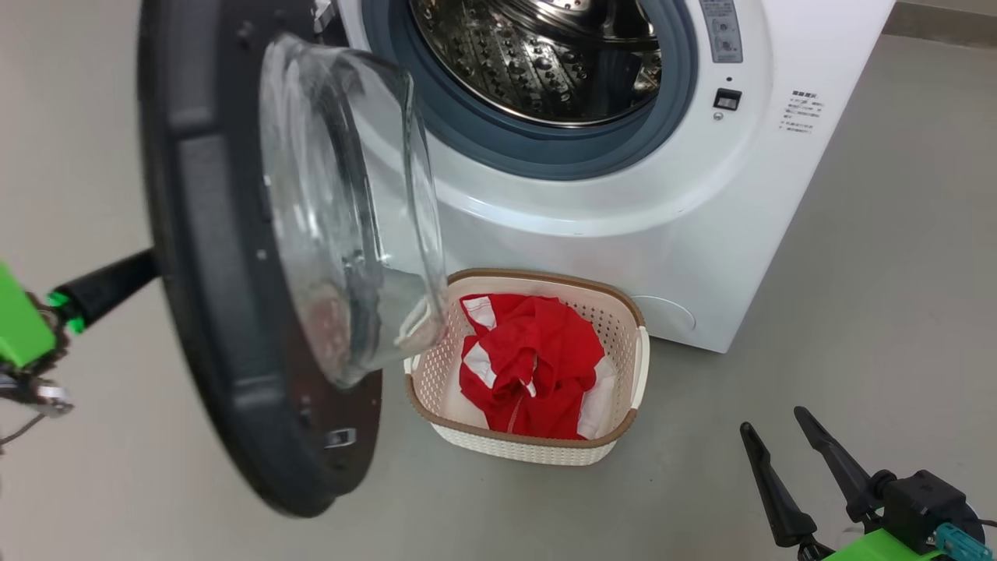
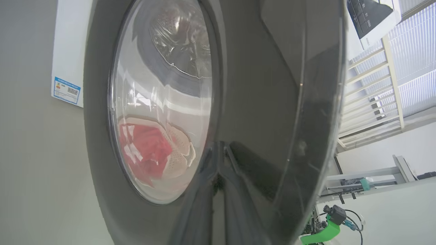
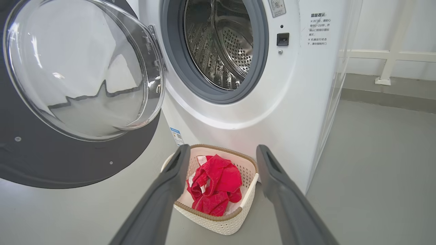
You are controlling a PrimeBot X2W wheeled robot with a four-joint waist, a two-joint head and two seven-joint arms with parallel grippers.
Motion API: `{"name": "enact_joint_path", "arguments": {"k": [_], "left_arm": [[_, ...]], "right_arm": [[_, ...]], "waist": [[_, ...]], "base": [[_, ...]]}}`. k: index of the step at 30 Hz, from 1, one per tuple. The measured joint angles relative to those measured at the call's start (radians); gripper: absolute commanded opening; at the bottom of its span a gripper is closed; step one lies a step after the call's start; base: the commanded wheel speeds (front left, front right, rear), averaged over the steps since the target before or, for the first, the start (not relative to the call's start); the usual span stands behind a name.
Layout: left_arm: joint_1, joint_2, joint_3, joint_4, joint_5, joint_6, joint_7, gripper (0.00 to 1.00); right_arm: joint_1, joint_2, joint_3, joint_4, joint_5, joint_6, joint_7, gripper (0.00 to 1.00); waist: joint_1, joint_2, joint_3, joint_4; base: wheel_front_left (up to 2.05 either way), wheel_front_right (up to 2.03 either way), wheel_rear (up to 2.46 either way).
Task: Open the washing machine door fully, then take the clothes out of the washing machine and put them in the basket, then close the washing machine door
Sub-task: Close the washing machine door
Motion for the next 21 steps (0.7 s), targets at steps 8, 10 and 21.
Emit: {"name": "enact_joint_path", "arguments": {"k": [8,10,21], "left_arm": [[0.002,-0.031,-0.054,-0.097,-0.007,0.000,-0.027,0.00],[0.002,-0.043,-0.067,-0.114,-0.007,0.000,-0.045,0.00],[0.002,-0.078,-0.129,-0.151,-0.002,0.000,-0.138,0.00]], "right_arm": [[0.000,0.010,0.002,0.000,0.000,0.000,0.000,1.00],[0.000,0.010,0.001,0.000,0.000,0.000,0.000,1.00],[-0.001,0.014,0.000,0.000,0.000,0.000,0.000,1.00]], "waist": [[0.0000,0.0000,0.003,-0.026],[-0.0001,0.0000,0.006,-0.031],[0.0000,0.0000,0.008,-0.055]], "base": [[0.00,0.00,0.00],[0.00,0.00,0.00],[0.00,0.00,0.00]]}}
